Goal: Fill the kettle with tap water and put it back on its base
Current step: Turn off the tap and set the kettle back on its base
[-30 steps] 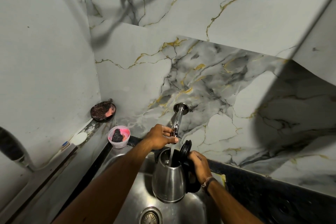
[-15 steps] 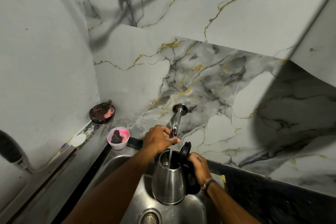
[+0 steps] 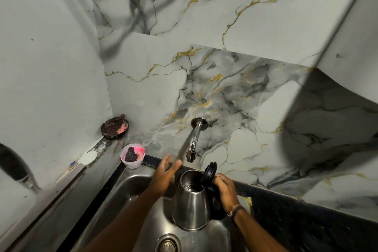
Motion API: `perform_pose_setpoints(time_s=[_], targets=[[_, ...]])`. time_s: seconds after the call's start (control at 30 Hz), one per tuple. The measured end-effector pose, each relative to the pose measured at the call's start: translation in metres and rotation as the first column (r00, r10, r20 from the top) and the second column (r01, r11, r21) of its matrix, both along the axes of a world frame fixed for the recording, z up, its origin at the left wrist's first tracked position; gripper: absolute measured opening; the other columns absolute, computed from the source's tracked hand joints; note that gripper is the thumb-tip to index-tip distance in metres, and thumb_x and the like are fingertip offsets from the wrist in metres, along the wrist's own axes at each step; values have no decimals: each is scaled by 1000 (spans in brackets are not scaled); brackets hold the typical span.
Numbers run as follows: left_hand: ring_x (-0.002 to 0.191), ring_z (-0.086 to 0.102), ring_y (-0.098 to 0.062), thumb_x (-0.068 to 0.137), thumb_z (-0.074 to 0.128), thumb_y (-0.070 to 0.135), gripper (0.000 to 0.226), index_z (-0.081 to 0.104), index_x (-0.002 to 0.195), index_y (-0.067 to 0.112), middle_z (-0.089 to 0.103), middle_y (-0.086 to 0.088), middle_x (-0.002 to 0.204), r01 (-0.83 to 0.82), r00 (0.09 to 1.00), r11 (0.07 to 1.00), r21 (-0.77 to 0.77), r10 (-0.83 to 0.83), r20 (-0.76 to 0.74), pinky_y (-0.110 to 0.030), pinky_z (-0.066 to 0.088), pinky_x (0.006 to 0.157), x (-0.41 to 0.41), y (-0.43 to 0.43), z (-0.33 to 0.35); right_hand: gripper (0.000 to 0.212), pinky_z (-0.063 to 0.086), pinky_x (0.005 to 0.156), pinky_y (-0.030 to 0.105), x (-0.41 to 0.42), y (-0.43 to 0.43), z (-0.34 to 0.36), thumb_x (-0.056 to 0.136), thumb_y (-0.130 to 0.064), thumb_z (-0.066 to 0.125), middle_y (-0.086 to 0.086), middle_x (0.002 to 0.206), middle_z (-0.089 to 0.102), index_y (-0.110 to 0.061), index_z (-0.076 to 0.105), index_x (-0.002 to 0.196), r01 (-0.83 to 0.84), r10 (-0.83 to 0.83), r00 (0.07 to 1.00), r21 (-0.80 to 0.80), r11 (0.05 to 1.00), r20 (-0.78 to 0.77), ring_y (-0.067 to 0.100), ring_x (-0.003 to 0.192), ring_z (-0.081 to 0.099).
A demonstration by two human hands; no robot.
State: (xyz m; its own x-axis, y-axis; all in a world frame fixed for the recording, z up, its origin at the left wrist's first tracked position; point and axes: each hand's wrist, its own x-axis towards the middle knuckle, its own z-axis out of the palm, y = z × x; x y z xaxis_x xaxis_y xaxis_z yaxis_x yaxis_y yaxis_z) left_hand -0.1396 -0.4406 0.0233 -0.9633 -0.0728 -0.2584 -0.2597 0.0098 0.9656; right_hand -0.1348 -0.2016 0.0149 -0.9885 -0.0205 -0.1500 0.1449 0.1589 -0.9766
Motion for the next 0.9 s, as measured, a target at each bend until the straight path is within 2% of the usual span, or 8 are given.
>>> perform_pose_setpoints(time_s=[0.13,0.2,0.27,0.37,0.47,0.67,0.8,0.9], targets=[[165,37,-32,51,111,44,164,16,181,16,31,-18,184,224,966,964,-139,-202,161,-46,42,128,54,-4,-48,33,54,88,44,12,17,5,83,-34,65,3,82,74,-3,72,81,-4,3,1000,-39,999,-18,20,86,68],[162,40,-28,45,119,33,173,13,181,16,36,-14,182,277,956,941,-194,-249,155,-37,41,126,78,19,-56,33,57,81,35,22,32,10,82,-40,68,1,79,73,-8,73,77,-18,17,1000,-42,999,-18,18,82,68],[161,48,-30,34,121,32,180,17,179,16,48,-11,175,241,969,960,-143,-230,86,-44,47,130,90,35,-68,33,60,75,31,28,35,11,77,-48,69,0,77,72,-16,74,76,-43,42,999,-49,998,-19,18,79,69],[144,68,-31,21,122,39,169,39,168,22,72,-8,152,104,991,995,-9,-104,-82,-52,62,115,100,81,-81,36,58,88,47,43,64,17,79,-47,69,6,85,74,-12,73,82,-77,76,997,-54,996,-32,25,88,70],[132,77,-18,33,123,29,138,57,154,43,79,1,145,55,967,998,25,-47,-250,-27,67,99,114,131,-75,47,52,85,47,56,101,19,77,-48,70,9,84,71,-2,69,86,-66,63,997,-78,995,-36,25,85,67],[142,70,-39,44,119,1,137,52,161,26,70,-19,154,55,935,998,7,-49,-351,-43,65,108,132,216,-76,63,41,52,28,72,186,44,65,-56,73,18,83,56,-3,66,97,-116,125,987,-99,988,99,23,67,54],[143,68,-11,38,122,32,145,46,160,50,70,11,155,-35,950,987,-158,-16,-312,-47,60,116,148,272,-63,57,45,53,29,74,245,63,66,-61,76,13,86,64,-14,68,97,-187,182,961,5,982,209,30,77,60],[132,64,10,32,116,43,145,36,148,77,66,30,145,-96,958,949,-300,7,-286,-24,58,102,157,312,-56,45,42,56,34,76,276,75,71,-64,75,12,80,61,-24,70,91,-281,235,934,149,948,268,29,74,57]])
